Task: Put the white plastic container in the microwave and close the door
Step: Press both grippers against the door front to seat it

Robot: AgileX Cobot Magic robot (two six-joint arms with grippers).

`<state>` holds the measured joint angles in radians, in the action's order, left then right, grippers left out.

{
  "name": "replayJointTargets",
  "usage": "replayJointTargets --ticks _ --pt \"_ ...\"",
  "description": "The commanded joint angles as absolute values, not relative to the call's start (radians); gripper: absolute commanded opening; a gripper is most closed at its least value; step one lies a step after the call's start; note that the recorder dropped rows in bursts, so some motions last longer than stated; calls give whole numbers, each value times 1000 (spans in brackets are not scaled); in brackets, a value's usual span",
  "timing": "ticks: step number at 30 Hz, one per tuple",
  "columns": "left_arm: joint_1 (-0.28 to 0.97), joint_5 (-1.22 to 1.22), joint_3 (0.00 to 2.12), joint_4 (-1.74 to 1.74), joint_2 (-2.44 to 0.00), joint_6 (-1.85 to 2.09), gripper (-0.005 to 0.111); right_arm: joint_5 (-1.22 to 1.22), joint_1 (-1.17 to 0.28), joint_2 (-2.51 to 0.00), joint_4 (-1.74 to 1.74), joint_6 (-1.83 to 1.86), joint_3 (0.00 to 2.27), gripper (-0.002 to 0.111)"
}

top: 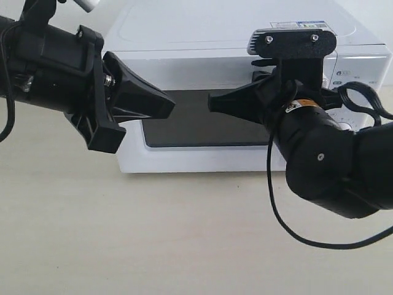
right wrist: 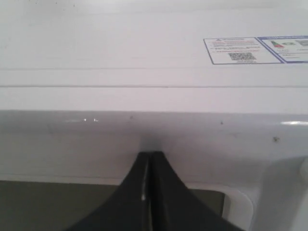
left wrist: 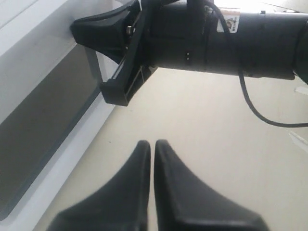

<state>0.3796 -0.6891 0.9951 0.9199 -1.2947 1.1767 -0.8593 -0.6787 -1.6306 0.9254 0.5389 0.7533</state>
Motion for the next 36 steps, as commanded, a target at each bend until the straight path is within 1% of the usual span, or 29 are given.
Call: replayJointTargets --ticks 1,6,9,16,22,29,36 --pt "382 -679 991 923 -1288 1171 4 -897 -668 -1630 914 556 772 0" --pt "382 -681 991 921 -1288 1171 4 -867 -670 -1623 932 559 768 0" --pt "382 -686 991 896 -1287 1169 4 -838 -676 -1599 996 643 768 0" --pt "382 -700 991 893 -1287 1158 4 -913 -729 -1517 1017 694 689 0" --pt "382 -710 991 893 -1287 1138 4 -933 -731 -1476 1073 738 642 0" --pt "382 -706 991 893 -1287 1140 4 -939 -731 -1476 1184 772 637 0" --pt "382 -706 991 893 -1287 1140 4 -939 -731 -1476 1196 770 637 0"
